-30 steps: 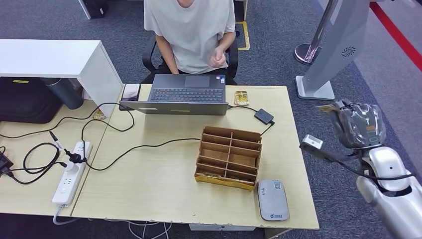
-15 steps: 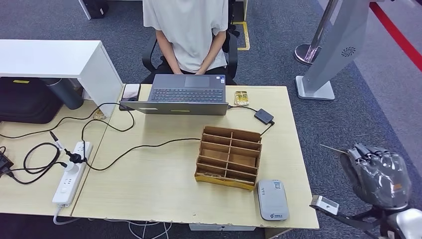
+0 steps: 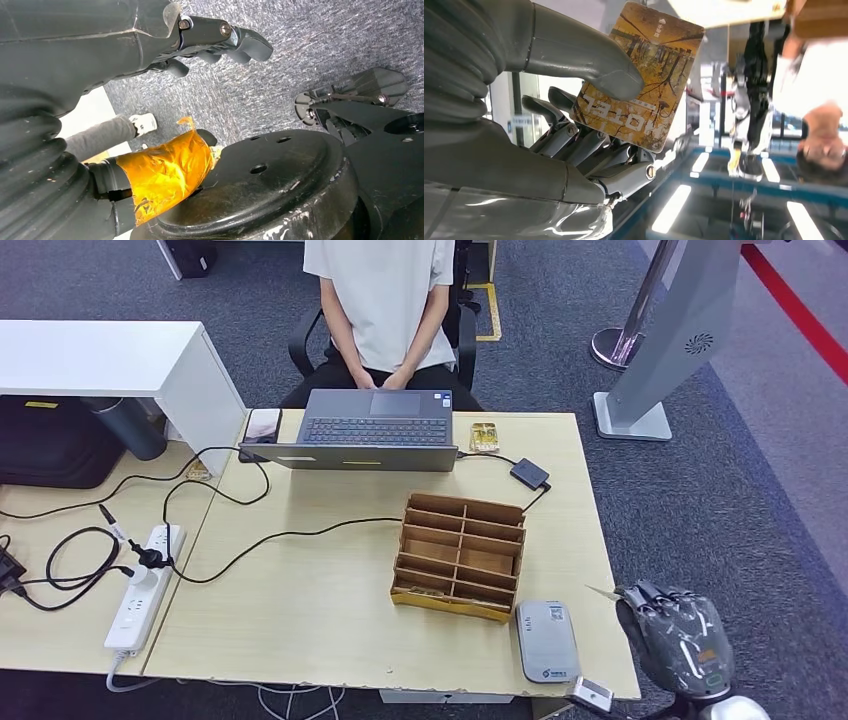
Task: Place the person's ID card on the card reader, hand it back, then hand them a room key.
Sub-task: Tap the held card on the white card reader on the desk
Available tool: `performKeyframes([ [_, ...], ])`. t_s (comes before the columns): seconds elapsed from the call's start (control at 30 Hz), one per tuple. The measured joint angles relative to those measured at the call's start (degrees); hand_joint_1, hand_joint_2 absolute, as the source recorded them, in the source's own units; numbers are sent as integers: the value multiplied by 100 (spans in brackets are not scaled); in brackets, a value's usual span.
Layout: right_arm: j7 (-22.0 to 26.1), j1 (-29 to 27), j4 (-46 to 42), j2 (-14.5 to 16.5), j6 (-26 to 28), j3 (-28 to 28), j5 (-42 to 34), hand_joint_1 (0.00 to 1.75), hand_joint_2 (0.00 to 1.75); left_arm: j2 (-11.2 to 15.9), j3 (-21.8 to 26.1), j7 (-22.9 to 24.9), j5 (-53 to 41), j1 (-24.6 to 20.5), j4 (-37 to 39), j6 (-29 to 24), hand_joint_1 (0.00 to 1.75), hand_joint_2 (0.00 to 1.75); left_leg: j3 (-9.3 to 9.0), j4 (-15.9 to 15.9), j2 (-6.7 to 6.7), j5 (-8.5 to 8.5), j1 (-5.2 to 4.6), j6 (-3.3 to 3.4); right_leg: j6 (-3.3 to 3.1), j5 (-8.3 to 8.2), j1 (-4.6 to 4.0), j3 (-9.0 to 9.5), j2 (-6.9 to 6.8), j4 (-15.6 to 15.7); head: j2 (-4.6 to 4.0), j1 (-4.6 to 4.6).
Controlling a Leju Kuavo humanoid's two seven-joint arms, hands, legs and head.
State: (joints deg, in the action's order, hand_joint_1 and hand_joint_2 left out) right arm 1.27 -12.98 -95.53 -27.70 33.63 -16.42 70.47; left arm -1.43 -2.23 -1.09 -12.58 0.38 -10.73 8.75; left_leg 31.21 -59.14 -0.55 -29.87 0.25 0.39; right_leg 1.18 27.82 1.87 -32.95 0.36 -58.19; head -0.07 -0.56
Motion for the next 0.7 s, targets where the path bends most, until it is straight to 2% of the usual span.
performKeyframes([
  [0.37, -132, 303, 812, 366, 36, -862, 83, 175, 175, 1, 0, 96, -20, -20, 0, -3, 0, 175, 1, 0, 0, 0, 0, 0, 0, 0, 0, 0, -1, 0, 0, 0],
  [0.7, -360, 370, 1128, 433, 74, -1276, 78, 175, 175, 3, 0, 130, -23, -23, 0, -5, 0, 175, 1, 0, -1, 0, 0, 0, 0, 0, 0, 0, -1, 0, 0, 0],
])
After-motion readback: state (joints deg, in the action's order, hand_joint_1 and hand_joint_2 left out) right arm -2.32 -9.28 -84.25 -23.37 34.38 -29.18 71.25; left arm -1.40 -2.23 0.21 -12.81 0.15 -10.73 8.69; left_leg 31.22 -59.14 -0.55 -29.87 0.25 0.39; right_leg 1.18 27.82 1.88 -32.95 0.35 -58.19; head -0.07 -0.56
